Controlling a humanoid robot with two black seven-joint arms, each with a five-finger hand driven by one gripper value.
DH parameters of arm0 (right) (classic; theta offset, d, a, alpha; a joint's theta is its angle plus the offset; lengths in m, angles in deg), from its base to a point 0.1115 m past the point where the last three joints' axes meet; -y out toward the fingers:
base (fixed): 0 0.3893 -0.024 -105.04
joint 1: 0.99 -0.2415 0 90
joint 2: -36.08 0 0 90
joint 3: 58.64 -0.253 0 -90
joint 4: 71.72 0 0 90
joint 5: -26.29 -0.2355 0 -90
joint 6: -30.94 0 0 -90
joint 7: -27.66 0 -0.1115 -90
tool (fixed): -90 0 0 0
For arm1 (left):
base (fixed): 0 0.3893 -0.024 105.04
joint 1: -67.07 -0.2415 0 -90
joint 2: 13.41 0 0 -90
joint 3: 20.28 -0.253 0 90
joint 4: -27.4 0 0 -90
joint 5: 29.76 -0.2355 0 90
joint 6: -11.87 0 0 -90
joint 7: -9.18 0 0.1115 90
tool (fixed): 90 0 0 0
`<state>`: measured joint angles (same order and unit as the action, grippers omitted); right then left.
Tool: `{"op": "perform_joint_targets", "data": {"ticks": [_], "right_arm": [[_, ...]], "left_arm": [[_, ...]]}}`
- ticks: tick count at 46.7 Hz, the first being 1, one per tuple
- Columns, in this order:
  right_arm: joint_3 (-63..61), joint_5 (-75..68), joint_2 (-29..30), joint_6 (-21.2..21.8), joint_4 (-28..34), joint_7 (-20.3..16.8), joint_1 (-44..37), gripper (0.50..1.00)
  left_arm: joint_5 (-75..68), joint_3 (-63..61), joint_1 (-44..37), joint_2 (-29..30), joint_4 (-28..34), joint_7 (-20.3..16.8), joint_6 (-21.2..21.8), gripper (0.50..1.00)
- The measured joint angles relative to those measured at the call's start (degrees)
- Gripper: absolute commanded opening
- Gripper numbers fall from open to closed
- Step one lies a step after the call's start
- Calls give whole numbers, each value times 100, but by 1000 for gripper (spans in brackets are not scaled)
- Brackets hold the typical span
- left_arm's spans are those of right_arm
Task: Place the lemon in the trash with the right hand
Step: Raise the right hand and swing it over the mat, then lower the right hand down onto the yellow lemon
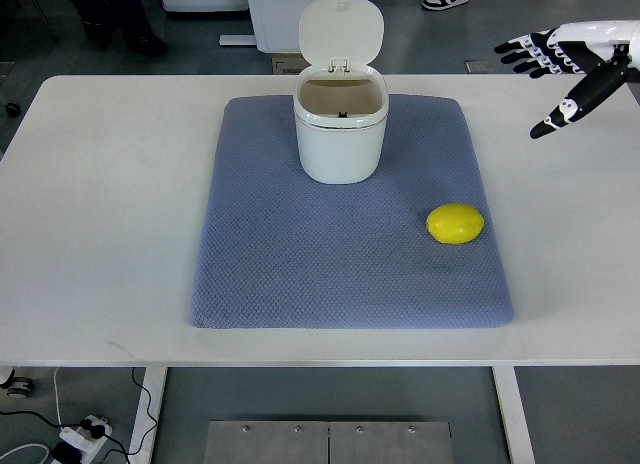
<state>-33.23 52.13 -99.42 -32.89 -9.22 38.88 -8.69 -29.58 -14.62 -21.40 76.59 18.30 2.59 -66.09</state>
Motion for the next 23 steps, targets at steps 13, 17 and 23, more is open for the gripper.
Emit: {"op": "perform_joint_targets", "data": {"ticks": [13, 17, 23], "right_arm": [[33, -87, -51, 2, -8, 14, -32, 1000], [208, -71, 54, -13, 29, -52, -29, 998], [596, -25, 475, -121, 36, -408, -247, 979]], "left_arm": [[-1, 2, 1, 0, 2, 0, 0, 1000], [-1, 5, 1, 0, 2, -1, 0, 1000], [0, 6, 2, 0, -2, 1, 0, 1000]]}}
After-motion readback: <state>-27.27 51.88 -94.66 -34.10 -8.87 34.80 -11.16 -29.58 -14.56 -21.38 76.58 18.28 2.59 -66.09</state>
